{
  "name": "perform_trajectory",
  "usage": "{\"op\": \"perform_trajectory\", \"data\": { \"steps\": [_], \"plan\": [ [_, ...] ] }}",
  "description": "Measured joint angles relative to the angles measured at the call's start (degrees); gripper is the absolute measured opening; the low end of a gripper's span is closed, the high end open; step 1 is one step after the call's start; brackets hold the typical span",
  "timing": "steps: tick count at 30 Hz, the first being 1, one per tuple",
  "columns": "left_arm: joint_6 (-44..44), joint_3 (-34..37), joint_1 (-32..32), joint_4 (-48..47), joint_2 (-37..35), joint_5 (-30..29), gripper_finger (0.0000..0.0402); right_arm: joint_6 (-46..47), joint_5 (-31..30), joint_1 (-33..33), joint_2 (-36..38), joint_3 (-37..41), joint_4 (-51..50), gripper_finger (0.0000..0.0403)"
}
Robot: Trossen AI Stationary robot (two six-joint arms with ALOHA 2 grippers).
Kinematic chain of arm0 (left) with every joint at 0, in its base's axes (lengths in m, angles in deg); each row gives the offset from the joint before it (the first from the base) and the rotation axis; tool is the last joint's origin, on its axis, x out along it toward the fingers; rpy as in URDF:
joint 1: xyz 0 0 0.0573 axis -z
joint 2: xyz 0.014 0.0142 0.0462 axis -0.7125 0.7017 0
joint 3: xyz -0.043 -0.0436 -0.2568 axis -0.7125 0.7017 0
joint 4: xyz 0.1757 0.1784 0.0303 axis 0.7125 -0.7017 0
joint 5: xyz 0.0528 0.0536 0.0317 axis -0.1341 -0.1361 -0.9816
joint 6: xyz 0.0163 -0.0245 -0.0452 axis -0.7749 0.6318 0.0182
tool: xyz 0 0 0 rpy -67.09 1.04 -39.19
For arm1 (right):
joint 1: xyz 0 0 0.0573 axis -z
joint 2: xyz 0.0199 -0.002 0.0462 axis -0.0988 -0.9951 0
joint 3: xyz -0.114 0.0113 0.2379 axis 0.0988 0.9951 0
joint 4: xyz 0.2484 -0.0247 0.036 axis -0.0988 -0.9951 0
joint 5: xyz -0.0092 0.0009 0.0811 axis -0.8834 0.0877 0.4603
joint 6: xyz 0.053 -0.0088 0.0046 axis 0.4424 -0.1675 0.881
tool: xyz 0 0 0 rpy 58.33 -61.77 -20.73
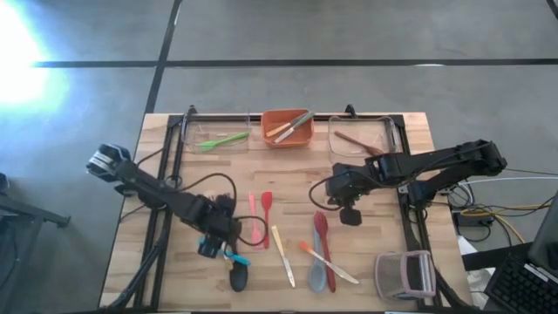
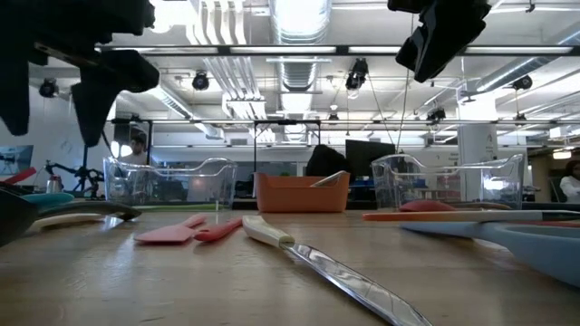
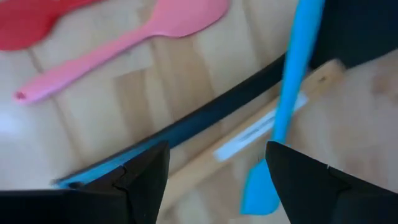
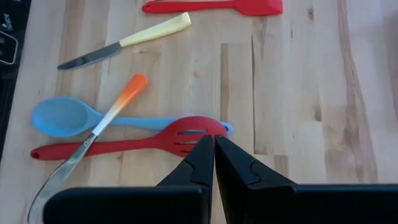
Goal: Pick & Place Kitchen Items
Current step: Put the blue spatula into the left transparent bin
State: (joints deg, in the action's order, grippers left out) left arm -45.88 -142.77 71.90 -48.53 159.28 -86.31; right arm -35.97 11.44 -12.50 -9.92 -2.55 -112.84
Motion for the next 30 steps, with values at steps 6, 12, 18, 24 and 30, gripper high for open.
{"op": "perform_trajectory", "data": {
  "steps": [6, 12, 18, 24, 30],
  "plan": [
    [7.04, -1.82, 4.14, 1.22, 1.80, 0.79, 0.0268, -1.46, -1.69, 0.00, -0.04, 0.01, 0.70, 0.0008],
    [13.72, -2.41, 6.27, 3.66, 3.59, 0.82, 0.0268, -2.60, -3.05, 0.79, -0.04, 0.01, 1.37, 0.0008],
    [16.31, -2.45, 6.65, 4.92, 3.78, 1.47, 0.0268, -3.04, -3.04, 1.39, -0.09, 0.01, 1.82, 0.0008],
    [17.92, -2.43, 7.29, 6.27, 4.50, 1.48, 0.0268, -3.21, -3.01, 1.55, -0.11, 0.01, 1.80, 0.0008],
    [20.85, -2.41, 7.82, 6.65, 5.71, 1.60, 0.0268, -3.21, -2.92, 1.53, -0.11, 0.01, 1.80, 0.0008]
  ]
}}
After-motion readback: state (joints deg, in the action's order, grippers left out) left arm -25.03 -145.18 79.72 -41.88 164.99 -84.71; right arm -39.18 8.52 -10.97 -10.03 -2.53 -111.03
